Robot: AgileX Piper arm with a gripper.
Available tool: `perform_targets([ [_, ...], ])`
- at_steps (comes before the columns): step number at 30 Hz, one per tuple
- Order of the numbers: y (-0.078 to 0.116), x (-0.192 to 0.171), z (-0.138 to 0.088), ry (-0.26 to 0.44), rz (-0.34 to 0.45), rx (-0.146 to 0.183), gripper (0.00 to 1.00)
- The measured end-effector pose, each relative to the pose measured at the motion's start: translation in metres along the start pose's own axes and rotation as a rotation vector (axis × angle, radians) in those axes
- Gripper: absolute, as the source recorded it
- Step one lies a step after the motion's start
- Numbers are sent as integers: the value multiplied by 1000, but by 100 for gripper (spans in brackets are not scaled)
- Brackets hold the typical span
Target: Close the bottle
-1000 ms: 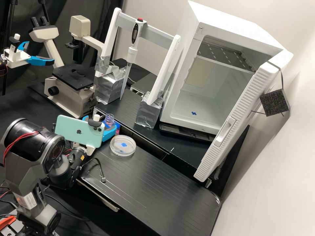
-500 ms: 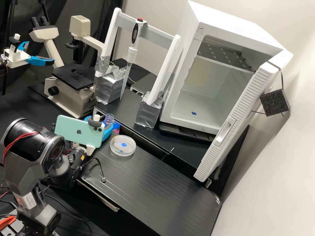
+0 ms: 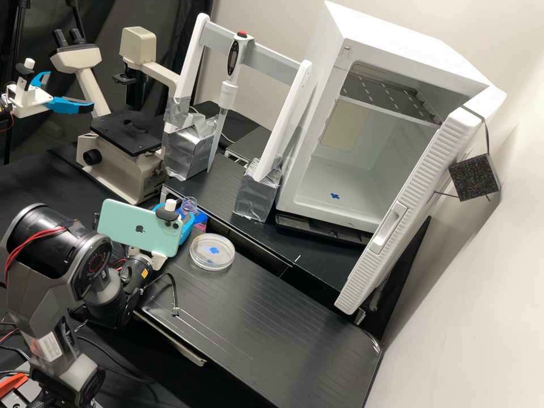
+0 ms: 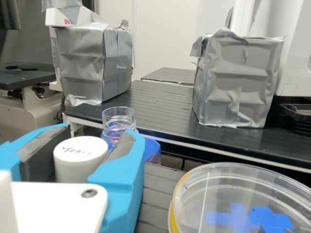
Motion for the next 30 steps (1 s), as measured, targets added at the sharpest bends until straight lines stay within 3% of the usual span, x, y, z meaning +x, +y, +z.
perform_targets([
  [22,1,-1,-2,5,3,-2,0],
  [30,21,1,-16,86,92,-1,0],
])
